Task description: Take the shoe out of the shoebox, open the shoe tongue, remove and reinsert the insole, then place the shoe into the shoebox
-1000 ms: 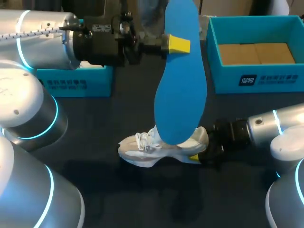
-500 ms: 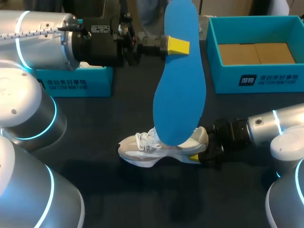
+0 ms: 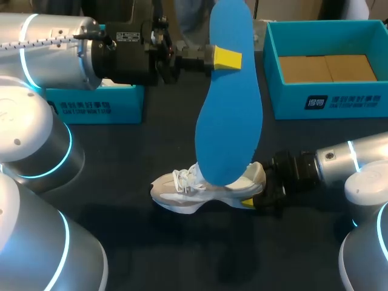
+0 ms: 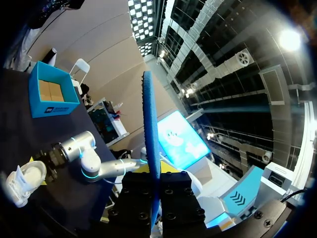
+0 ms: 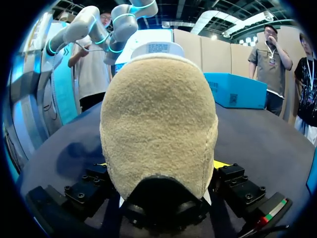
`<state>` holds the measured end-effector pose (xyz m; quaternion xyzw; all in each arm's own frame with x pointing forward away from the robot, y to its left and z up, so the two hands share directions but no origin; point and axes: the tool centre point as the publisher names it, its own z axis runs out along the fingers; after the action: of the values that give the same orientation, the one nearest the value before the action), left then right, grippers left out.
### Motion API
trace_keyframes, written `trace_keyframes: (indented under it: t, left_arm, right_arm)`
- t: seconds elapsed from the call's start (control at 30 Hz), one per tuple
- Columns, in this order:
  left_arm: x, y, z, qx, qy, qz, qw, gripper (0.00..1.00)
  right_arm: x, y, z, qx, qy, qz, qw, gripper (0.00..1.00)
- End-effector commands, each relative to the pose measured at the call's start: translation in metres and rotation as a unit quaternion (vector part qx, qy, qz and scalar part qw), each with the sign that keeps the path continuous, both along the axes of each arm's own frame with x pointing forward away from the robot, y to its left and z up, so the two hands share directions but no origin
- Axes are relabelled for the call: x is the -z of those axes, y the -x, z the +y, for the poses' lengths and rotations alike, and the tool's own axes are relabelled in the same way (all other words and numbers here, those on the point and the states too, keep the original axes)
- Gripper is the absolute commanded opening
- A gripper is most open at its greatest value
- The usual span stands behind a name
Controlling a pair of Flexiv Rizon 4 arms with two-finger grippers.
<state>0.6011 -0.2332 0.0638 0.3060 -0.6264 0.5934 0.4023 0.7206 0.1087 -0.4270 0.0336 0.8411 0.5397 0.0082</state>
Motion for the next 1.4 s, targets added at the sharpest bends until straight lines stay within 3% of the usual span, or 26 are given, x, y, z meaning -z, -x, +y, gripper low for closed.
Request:
trace_keyframes:
  t: [0.03,0.57,0.97,1.4]
  left_arm:
    - [0.000,0.000,-0.001,0.000,0.000,0.000,1.000,0.00]
    - [0.000,0.000,-0.001,0.000,0.000,0.000,1.000,0.00]
    - [0.000,0.000,-0.001,0.000,0.000,0.000,1.000,0.00]
    - [0.000,0.000,-0.001,0.000,0.000,0.000,1.000,0.00]
  right_arm:
    - [0.001,-0.002,-0.001,0.003,0.010,0.002,1.000,1.00]
    - [-0.017,0.002,-0.023,0.022,0.061,-0.006,0.998,1.00]
    - [-0.049,0.003,-0.047,0.021,0.155,-0.007,0.988,1.00]
    - [-0.084,0.006,-0.044,0.010,0.263,-0.019,0.965,1.00]
